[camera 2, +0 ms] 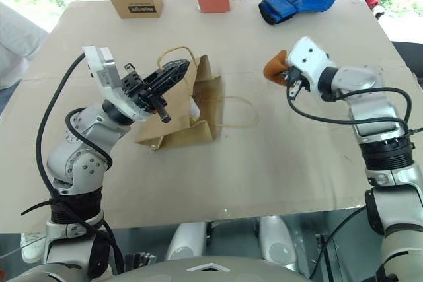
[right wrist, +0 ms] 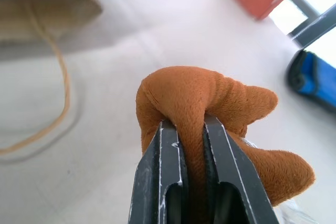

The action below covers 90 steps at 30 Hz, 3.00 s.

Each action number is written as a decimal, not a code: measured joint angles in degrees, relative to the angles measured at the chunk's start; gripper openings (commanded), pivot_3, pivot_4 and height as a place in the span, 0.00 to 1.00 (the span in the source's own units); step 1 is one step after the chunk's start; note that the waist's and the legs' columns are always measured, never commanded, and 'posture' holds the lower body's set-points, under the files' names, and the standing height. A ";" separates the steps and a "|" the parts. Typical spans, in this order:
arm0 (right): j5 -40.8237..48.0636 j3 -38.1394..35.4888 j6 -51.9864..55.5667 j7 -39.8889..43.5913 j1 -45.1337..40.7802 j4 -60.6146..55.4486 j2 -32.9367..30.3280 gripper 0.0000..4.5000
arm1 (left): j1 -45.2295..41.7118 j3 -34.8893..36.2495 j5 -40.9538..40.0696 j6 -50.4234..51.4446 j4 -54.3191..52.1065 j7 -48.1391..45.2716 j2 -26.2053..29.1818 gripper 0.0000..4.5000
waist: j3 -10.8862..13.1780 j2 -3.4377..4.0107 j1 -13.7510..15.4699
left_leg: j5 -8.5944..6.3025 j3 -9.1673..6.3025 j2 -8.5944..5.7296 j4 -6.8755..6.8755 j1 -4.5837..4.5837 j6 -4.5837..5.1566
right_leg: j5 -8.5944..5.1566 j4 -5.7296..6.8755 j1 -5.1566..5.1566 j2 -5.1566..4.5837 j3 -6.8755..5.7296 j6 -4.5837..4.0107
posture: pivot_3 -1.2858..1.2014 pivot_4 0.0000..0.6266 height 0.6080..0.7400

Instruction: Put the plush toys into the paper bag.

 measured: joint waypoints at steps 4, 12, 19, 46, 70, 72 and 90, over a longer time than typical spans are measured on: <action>3.53 -0.03 2.89 0.37 -0.17 -5.94 3.54 0.01 | -1.64 0.01 0.01 0.00 1.05 -1.03 0.01 0.00 | 0.00 0.00 -0.05 | 0.00 0.00 0.00 0.00 -0.02 0.00 | 0.00 -0.03 0.00 0.00 0.00 0.00 | 0.52 0.24 1.00; 0.96 13.62 0.02 -0.85 -1.15 -3.09 18.11 0.01 | -4.08 -0.59 -0.17 0.50 2.27 -1.84 -0.23 0.00 | 0.00 -0.01 -0.03 | 0.00 -0.01 -0.01 0.03 -0.04 0.00 | 0.00 -0.01 0.00 -0.01 -0.01 0.01 | 0.52 0.24 1.00; 0.66 15.45 -10.27 0.46 -7.01 15.79 30.80 0.01 | -3.45 -1.28 0.44 1.27 2.25 -2.14 0.33 0.00 | 0.00 0.00 -0.04 | 0.00 -0.05 0.00 0.01 -0.01 -0.01 | 0.01 0.02 0.00 0.01 -0.05 0.00 | 0.52 0.24 1.00; 4.46 13.72 -17.77 13.93 -3.05 27.70 39.27 0.82 | 1.33 1.34 -1.00 3.62 -2.71 2.01 -0.33 0.00 | 0.02 0.03 -0.02 | 0.00 -0.08 0.00 -0.02 -0.02 -0.02 | 0.01 0.04 0.00 0.00 -0.10 0.00 | 0.52 0.24 1.00; 12.01 0.40 30.34 -5.53 9.64 -7.47 18.05 0.97 | 4.36 9.54 -6.83 1.24 -4.77 -2.33 5.28 0.00 | 0.00 -0.01 0.18 | 0.00 -0.04 0.00 0.00 -0.04 -0.02 | 0.00 -0.01 0.00 -0.04 -0.07 -0.01 | 0.52 0.24 1.00; 15.27 -4.34 37.06 -8.49 10.40 -6.83 21.46 0.97 | 5.30 10.22 -7.64 1.25 -5.44 -2.14 5.68 0.00 | 0.00 -0.01 0.01 | 0.00 -0.04 0.00 -0.01 -0.03 -0.02 | 0.00 0.00 -0.01 -0.02 -0.05 -0.01 | 0.52 0.24 1.00; 25.24 -13.06 33.49 -13.22 0.30 11.22 37.39 0.02 | 10.58 12.92 -10.52 1.26 -12.73 3.58 6.56 0.00 | 0.01 0.02 0.10 | -0.01 -0.01 0.00 -0.02 -0.08 0.00 | 0.00 -0.06 -0.03 -0.04 -0.05 -0.01 | 0.52 0.24 1.00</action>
